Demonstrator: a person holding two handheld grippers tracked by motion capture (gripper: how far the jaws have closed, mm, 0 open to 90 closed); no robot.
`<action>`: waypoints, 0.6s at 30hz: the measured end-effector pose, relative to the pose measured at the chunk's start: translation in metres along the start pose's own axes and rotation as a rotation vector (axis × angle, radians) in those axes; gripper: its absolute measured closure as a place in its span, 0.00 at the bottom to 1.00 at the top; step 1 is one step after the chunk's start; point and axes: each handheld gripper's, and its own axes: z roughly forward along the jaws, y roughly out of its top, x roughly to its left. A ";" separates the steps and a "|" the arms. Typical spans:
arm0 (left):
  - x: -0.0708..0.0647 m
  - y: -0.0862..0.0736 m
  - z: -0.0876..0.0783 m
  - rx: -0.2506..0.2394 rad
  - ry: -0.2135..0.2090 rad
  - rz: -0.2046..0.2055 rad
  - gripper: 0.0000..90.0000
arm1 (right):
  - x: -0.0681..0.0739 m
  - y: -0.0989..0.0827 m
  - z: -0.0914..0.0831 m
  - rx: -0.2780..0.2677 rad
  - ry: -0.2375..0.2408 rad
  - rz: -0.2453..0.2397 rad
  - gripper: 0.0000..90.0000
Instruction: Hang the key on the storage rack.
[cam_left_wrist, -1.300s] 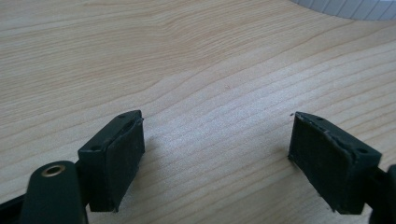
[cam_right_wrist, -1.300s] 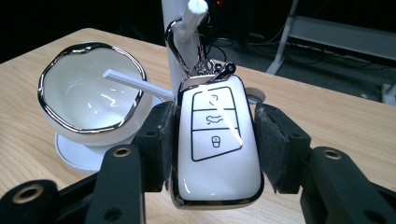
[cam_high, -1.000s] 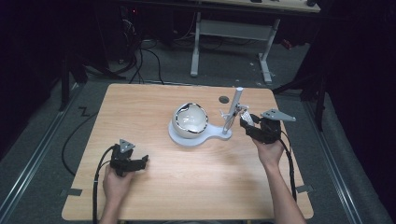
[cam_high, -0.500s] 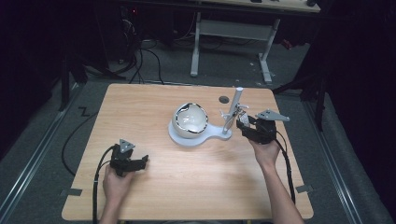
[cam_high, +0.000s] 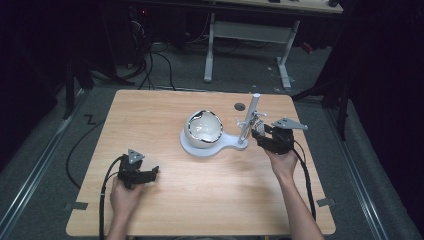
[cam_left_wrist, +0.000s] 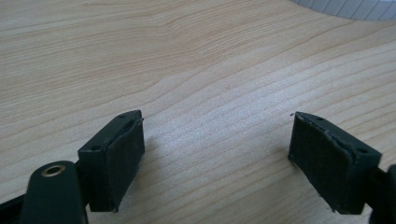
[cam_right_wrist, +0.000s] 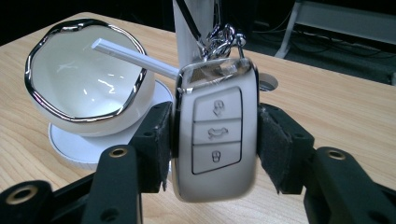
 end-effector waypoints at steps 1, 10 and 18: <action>0.000 0.000 0.000 0.000 0.000 0.000 0.21 | 0.000 0.000 0.000 -0.001 0.000 0.001 0.51; 0.000 0.000 0.000 0.000 0.000 0.000 0.21 | -0.003 -0.002 -0.006 -0.017 0.007 0.011 0.47; 0.000 0.000 0.000 0.000 0.000 0.000 0.21 | -0.008 -0.005 -0.020 -0.029 0.018 0.034 0.51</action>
